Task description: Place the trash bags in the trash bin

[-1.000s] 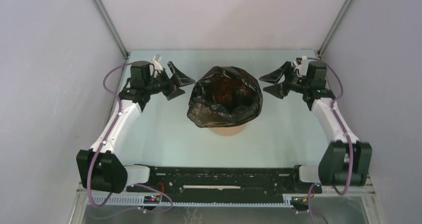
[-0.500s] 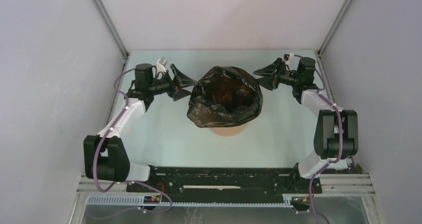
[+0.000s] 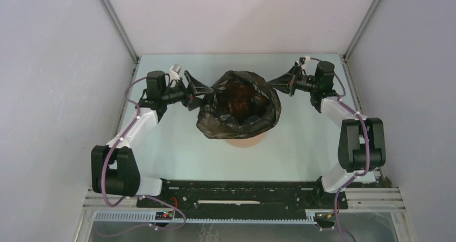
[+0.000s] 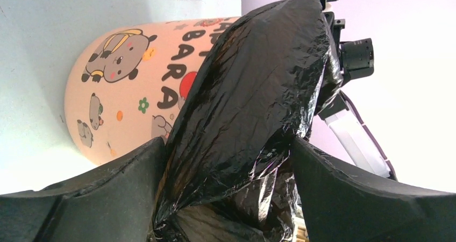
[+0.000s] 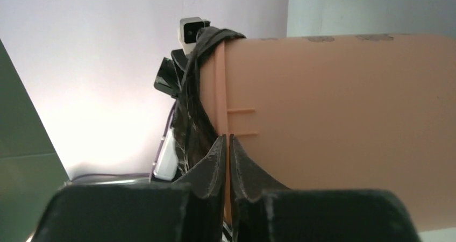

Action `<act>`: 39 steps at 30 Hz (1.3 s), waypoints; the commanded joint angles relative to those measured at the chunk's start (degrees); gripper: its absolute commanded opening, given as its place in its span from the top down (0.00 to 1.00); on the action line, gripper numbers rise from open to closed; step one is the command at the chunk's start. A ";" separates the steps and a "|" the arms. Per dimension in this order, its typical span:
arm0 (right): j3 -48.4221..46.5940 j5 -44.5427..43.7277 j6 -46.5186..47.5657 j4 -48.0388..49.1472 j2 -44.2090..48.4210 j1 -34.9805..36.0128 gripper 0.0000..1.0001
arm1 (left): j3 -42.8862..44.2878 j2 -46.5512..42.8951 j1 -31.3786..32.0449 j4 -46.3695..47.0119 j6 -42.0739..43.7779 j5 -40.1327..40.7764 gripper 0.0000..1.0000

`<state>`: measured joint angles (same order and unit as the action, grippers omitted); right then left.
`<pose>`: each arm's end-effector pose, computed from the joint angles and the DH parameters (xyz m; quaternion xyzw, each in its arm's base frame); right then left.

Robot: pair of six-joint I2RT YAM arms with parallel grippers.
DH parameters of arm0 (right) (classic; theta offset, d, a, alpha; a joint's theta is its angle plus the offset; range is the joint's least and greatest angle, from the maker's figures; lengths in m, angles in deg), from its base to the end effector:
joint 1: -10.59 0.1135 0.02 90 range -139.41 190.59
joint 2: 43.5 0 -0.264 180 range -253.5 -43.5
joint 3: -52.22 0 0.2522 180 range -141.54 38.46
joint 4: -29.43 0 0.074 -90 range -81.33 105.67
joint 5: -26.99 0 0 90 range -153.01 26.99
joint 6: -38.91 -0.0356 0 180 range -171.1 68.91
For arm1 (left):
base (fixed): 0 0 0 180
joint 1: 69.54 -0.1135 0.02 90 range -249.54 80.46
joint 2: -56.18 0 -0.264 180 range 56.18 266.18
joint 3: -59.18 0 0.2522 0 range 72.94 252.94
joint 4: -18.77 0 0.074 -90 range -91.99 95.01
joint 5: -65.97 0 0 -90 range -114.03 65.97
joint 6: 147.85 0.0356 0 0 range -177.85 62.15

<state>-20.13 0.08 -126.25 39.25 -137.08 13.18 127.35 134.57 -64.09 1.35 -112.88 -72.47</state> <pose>0.3581 0.0480 0.2678 0.1232 0.7277 0.6540 0.1661 0.2977 -0.0552 0.2821 -0.1343 0.7974 -0.5410 0.2311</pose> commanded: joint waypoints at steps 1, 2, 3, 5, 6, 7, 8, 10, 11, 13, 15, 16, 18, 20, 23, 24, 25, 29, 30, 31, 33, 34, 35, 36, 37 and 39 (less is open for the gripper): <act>-0.07 0.34 -4.92 8.00 0.36 -0.58 0.96 | -0.99 -0.80 0.00 2.19 -0.52 -1.84 0.09; 0.91 0.02 -5.74 8.81 0.45 -1.13 1.00 | -1.01 -0.80 0.00 2.17 -0.48 -1.86 0.08; 1.42 -0.37 -5.59 8.54 0.59 -1.65 1.00 | -1.06 -0.78 0.00 2.17 -0.42 -1.84 0.07; 1.63 -1.29 -1.79 3.62 0.95 -2.14 1.00 | -0.75 -0.79 -0.05 2.10 -0.39 -1.91 0.06; 1.63 -1.81 0.31 0.92 1.21 -2.15 1.00 | -0.58 -0.85 -0.09 2.02 -0.40 -1.84 0.06; 1.63 -2.17 2.18 -1.35 1.38 -3.67 1.00 | -0.39 -0.96 -0.09 1.95 -0.43 -1.83 0.05; 1.63 -2.30 3.69 -3.04 1.46 -4.22 1.00 | -0.10 -1.00 -0.09 1.96 -0.37 -1.84 0.04; 2.22 -2.83 5.32 -5.04 1.89 -5.14 1.00 | 0.45 -1.24 -0.24 1.16 0.22 -1.57 0.04; 2.72 -3.21 5.66 -5.59 2.13 -5.74 1.00 | 0.70 -1.42 -0.39 0.30 0.83 -1.11 0.04; 3.27 -2.51 5.59 -5.36 2.27 -6.62 1.00 | 1.26 -1.82 -0.80 -1.16 2.19 -0.65 0.03; 3.37 -1.03 5.37 -4.17 2.91 -6.80 0.75 | 1.81 -2.01 -1.09 -2.54 3.21 -0.52 0.02; 3.58 -0.92 5.37 -3.98 3.75 -6.81 0.59 | 1.94 -2.02 -1.13 -3.20 3.66 -0.51 0.02; 3.72 -0.91 5.50 -4.09 5.56 -6.29 0.32 | 1.85 -1.93 -1.13 -3.67 3.80 -0.74 0.02; 3.74 -0.29 5.11 -3.26 6.08 -4.76 0.24 | 1.59 -2.00 -1.12 -3.68 3.78 -0.94 0.02; 4.44 0.87 1.36 2.93 5.04 -2.80 0.22 | 1.36 -2.06 -1.14 -3.75 3.64 -1.10 0.02; 4.59 0.36 0.40 4.57 4.69 -1.20 0.22 | 1.30 -2.08 -1.08 -3.74 3.61 -1.06 0.02; 4.62 -0.08 -0.73 6.74 4.11 -0.41 0.22 | 1.21 -2.10 -1.06 -3.70 3.65 -0.96 0.02; 4.62 -1.76 -7.08 16.11 1.39 1.52 0.27 | 0.32 -2.21 -0.91 -3.55 3.28 -0.35 0.03; 4.64 -2.07 -7.56 16.99 0.78 1.74 0.31 | 0.27 -2.31 -0.82 -3.59 3.26 -0.20 0.03; 4.63 -2.25 -7.91 17.32 0.29 1.80 0.37 | 0.28 -2.52 -0.73 -3.58 3.26 -0.09 0.03; 4.86 -2.53 -8.93 17.81 -0.38 1.60 0.51 | 0.44 -2.71 -0.71 -3.62 3.26 -0.03 0.04; 4.98 -2.50 -10.02 19.05 -0.81 1.47 0.61 | 0.54 -2.72 -0.71 -3.63 3.18 -0.07 0.04; 4.98 -2.45 -10.87 20.35 -0.99 1.46 0.71 | 0.68 -2.72 -0.71 -3.57 3.10 -0.08 0.04; 4.97 -2.42 -11.33 20.71 -1.15 1.38 0.79 | 0.72 -2.77 -0.70 -3.63 3.08 -0.07 0.04; 4.97 -2.49 -11.19 20.30 -1.16 1.20 0.85 | 0.72 -2.80 -0.63 -3.62 3.04 0.07 0.04; 4.97 -2.89 -9.47 17.79 -0.59 0.99 0.96 | 0.70 -2.97 -0.62 -3.61 2.99 0.32 0.04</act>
<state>-14.95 -2.48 -134.93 54.33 -138.46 14.69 127.38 133.91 -64.81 -2.54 -110.76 -72.21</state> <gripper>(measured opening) 0.115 0.965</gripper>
